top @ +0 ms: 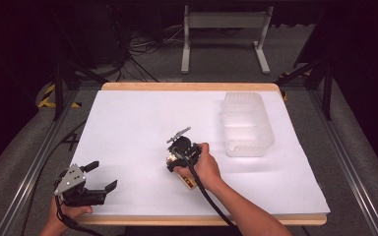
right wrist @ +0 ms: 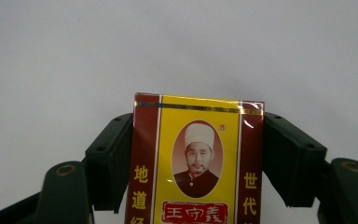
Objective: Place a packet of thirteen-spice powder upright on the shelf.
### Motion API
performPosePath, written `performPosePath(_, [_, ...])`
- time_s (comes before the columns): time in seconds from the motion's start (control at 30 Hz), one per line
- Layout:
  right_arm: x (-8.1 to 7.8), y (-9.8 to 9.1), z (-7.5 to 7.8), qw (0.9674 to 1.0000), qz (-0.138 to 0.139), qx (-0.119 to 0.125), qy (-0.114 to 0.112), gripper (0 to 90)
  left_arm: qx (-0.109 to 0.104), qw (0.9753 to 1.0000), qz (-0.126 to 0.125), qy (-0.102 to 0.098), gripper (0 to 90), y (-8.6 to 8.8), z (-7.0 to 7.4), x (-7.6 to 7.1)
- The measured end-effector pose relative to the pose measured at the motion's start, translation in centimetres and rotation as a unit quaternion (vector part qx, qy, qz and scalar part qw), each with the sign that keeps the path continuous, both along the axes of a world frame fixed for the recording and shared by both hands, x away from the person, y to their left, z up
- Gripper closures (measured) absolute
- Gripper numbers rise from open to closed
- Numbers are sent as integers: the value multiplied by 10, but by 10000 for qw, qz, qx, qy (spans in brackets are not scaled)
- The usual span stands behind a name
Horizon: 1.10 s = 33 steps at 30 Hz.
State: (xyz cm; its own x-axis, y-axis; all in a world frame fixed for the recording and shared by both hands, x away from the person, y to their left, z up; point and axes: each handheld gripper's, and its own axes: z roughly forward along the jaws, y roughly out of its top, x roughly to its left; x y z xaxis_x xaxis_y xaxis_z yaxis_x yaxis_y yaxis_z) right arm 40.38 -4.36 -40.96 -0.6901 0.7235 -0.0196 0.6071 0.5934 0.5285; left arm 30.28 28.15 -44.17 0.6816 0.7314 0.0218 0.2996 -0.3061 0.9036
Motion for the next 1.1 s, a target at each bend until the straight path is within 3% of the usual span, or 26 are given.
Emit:
performPosePath(0.4, [-4, -13, 20, 9991, -7, 308, -294, 328, -30, 10000, 20, -7, 77, 1, 0, 0])
performPosePath(0.53, [-6, -19, 30, 9974, 49, 512, -512, 328, -24, 10000, 31, -7, 77, 1, 0, 0])
performPosePath(0.97, [-6, -29, 48, 9919, -58, 682, -1070, 328, -49, 10000, 40, -10, 77, 3, 0, 1])
performPosePath(1.1, [-4, -33, 55, 9883, -76, 832, -1279, 329, -26, 10000, 36, -4, 77, 2, 0, 1])
